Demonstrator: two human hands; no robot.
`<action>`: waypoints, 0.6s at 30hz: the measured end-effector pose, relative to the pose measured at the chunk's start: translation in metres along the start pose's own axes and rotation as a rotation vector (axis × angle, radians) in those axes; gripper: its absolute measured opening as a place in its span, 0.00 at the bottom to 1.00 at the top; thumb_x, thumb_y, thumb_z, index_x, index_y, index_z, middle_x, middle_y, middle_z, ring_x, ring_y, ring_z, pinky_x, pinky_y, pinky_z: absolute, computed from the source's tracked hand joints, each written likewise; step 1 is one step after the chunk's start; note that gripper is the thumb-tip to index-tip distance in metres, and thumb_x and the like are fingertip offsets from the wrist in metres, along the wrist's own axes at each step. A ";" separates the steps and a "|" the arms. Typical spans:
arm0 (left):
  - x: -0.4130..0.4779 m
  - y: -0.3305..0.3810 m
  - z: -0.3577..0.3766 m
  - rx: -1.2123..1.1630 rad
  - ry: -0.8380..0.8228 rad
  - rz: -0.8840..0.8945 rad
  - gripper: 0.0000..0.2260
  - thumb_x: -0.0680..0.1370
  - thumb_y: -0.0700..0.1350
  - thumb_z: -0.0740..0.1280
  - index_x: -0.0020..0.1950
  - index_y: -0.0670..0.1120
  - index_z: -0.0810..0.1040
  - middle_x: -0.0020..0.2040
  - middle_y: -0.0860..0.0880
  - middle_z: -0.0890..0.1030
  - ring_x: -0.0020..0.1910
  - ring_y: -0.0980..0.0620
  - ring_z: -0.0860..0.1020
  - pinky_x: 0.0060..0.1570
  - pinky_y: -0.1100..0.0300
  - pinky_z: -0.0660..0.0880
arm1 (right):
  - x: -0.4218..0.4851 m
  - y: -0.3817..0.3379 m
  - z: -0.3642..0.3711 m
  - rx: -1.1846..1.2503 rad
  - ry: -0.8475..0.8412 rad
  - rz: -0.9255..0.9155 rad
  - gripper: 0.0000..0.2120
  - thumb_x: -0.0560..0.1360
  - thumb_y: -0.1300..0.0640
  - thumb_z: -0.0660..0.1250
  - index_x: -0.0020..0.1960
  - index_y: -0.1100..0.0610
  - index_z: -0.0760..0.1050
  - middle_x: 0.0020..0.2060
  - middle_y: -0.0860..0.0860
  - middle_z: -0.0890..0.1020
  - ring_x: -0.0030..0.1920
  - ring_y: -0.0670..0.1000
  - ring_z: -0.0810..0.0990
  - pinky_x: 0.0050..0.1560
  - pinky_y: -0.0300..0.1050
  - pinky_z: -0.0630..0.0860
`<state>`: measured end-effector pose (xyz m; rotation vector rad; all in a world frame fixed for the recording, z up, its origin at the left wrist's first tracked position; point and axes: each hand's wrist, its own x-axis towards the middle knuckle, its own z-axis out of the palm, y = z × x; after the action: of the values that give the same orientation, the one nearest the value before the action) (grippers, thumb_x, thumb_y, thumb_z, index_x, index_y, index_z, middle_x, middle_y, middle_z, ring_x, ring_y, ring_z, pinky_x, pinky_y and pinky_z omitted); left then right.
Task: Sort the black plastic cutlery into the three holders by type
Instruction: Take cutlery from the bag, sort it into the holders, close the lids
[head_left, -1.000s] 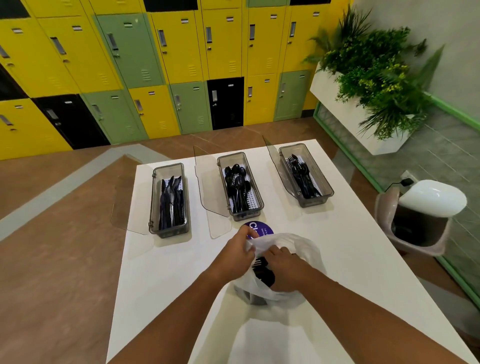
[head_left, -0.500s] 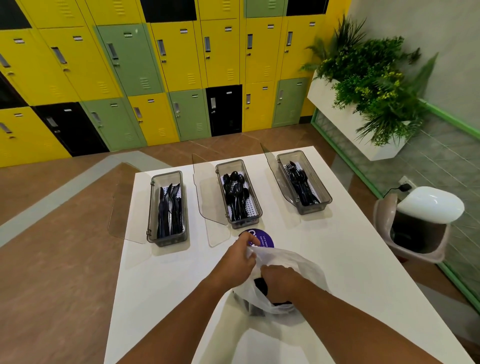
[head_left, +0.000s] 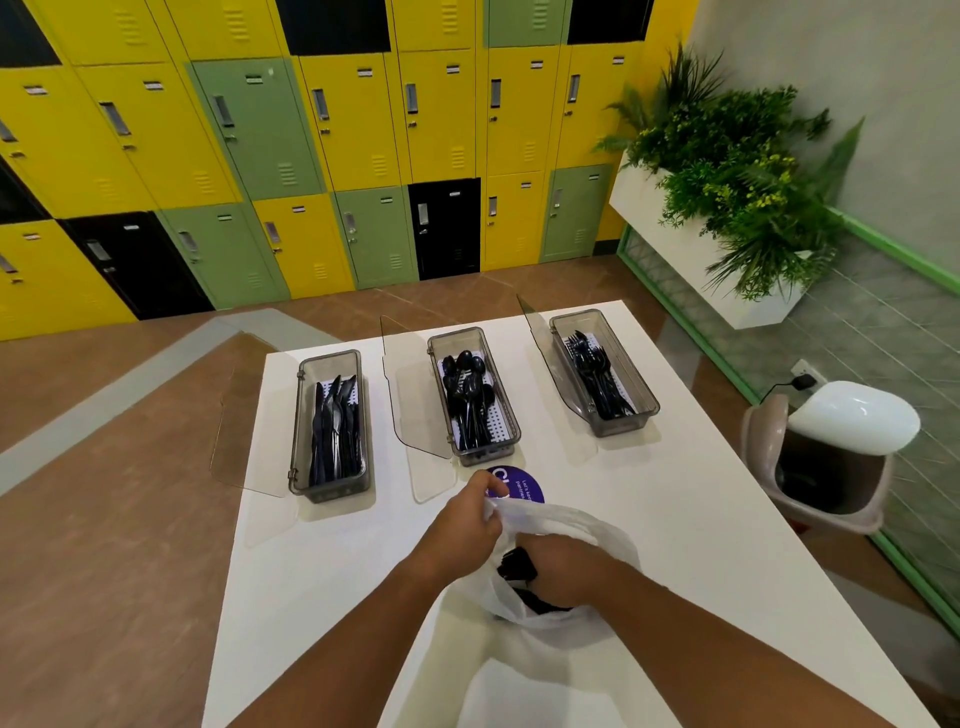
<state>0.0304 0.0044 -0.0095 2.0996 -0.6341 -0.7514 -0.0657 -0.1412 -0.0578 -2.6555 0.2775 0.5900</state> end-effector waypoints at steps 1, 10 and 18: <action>0.000 -0.001 -0.001 0.005 0.003 -0.006 0.11 0.82 0.39 0.59 0.59 0.54 0.70 0.62 0.49 0.77 0.61 0.49 0.76 0.46 0.65 0.75 | 0.000 0.002 -0.001 0.036 0.009 -0.003 0.15 0.77 0.45 0.66 0.59 0.53 0.75 0.46 0.47 0.78 0.48 0.47 0.76 0.53 0.38 0.70; 0.000 0.000 -0.007 0.031 0.040 -0.049 0.10 0.82 0.39 0.58 0.61 0.50 0.71 0.52 0.47 0.76 0.55 0.40 0.79 0.27 0.73 0.69 | -0.016 0.000 -0.033 0.195 -0.019 0.048 0.15 0.73 0.57 0.65 0.59 0.50 0.76 0.52 0.47 0.81 0.53 0.49 0.78 0.53 0.41 0.75; 0.005 -0.002 -0.016 0.011 0.084 -0.075 0.10 0.81 0.38 0.58 0.54 0.52 0.74 0.47 0.49 0.77 0.32 0.55 0.72 0.25 0.65 0.66 | -0.024 0.001 -0.060 0.330 -0.120 0.115 0.12 0.75 0.58 0.62 0.55 0.44 0.74 0.47 0.44 0.80 0.49 0.48 0.78 0.48 0.38 0.71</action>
<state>0.0450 0.0104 -0.0045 2.1624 -0.5175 -0.6988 -0.0656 -0.1657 0.0025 -2.2902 0.4531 0.6732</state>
